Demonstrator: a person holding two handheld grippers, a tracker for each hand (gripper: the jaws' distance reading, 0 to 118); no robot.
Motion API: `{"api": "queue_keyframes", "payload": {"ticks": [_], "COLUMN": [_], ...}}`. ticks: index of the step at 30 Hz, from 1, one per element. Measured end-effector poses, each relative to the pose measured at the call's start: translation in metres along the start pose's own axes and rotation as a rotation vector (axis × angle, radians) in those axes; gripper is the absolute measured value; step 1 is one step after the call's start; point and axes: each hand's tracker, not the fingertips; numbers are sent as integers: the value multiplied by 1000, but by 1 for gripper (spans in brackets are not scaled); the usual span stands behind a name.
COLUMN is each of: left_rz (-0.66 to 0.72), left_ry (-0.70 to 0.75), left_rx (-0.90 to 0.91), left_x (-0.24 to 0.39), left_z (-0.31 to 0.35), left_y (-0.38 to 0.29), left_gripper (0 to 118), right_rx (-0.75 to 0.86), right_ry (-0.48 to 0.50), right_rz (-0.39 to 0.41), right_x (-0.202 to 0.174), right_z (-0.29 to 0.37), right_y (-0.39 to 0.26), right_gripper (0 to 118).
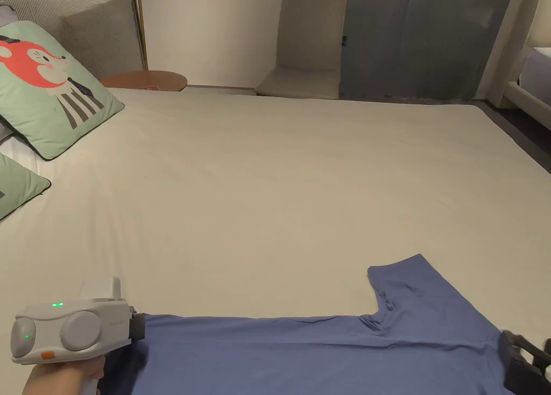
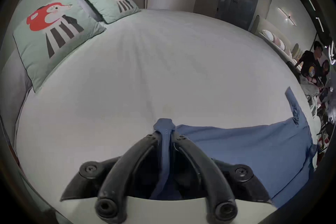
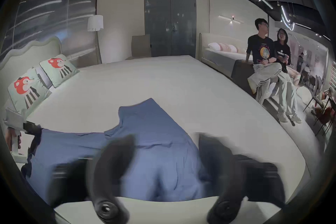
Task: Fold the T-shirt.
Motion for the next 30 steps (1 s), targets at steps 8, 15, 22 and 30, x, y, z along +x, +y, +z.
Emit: {"api": "queue_keyframes", "payload": {"ticks": [8, 15, 22, 30], "left_rz": [-36, -30, -27, -7], "left_ry": [-53, -49, -46, -72], "left_rx": [56, 52, 78, 167], "left_x": [9, 6, 1, -14], "left_z": [29, 35, 53, 115], "left_y": [-4, -8, -4, -5], "left_gripper": [3, 3, 3, 3], "right_rx": [-336, -496, -322, -170], "right_ry": [-33, -37, 77, 177], "right_rz": [35, 11, 208, 86], "right_x": [22, 19, 11, 38], "right_z": [-116, -160, -109, -8], "right_y": [24, 11, 39, 70], "right_gripper": [106, 64, 7, 7]}}
